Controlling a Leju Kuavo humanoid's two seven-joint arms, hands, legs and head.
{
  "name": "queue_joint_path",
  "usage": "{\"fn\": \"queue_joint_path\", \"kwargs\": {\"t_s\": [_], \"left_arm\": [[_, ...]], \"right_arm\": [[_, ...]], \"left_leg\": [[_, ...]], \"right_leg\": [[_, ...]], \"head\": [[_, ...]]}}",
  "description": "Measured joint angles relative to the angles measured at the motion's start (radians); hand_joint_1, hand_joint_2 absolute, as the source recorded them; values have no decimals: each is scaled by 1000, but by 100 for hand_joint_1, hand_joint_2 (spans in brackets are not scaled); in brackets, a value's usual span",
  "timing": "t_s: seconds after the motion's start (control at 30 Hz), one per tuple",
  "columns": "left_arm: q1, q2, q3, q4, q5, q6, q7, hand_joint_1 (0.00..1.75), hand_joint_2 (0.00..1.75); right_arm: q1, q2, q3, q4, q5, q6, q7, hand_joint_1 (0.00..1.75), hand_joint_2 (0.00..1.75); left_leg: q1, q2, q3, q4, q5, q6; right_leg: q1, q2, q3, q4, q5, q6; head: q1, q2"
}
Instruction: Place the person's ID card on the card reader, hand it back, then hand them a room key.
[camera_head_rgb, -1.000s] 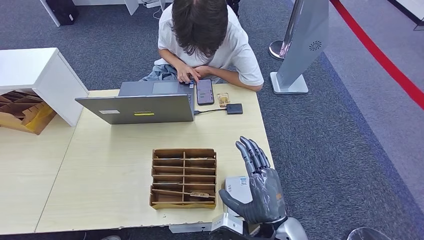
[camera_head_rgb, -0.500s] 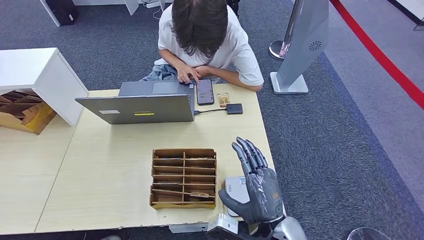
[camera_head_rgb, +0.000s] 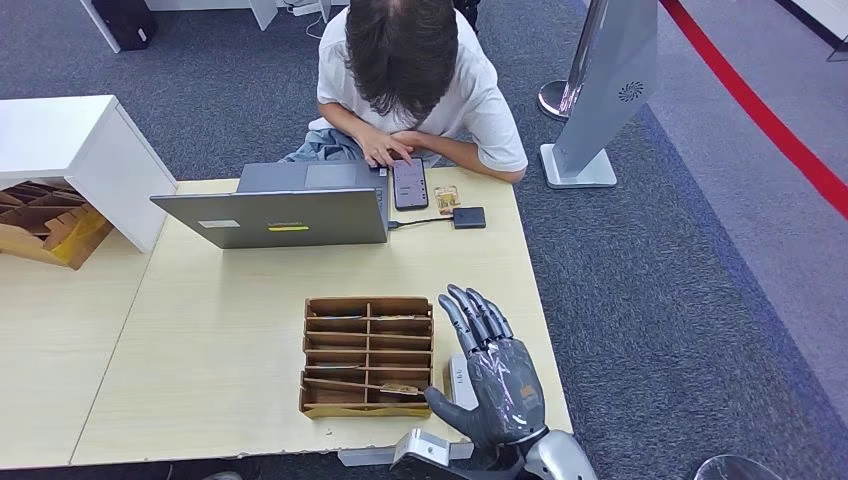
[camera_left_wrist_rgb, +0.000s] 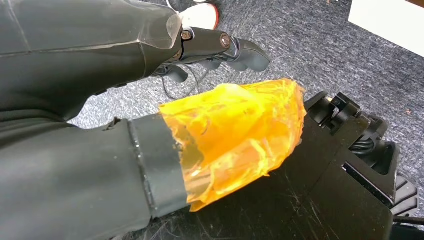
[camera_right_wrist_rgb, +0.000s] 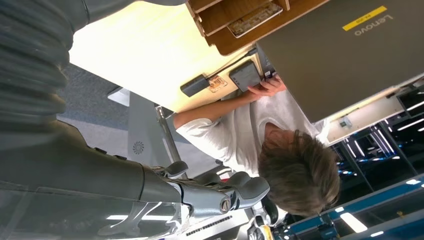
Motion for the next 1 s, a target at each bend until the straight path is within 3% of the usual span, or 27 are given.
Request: {"fn": "queue_joint_path", "kwargs": {"t_s": [1.0], "left_arm": [[-25, 2, 0, 0, -9, -42, 0, 0, 0]], "right_arm": [[-51, 3, 72, 118, 54, 35, 24, 0, 175]], "left_leg": [[0, 0, 0, 0, 0, 0]], "right_leg": [[0, 0, 0, 0, 0, 0]], "head": [[0, 0]]}}
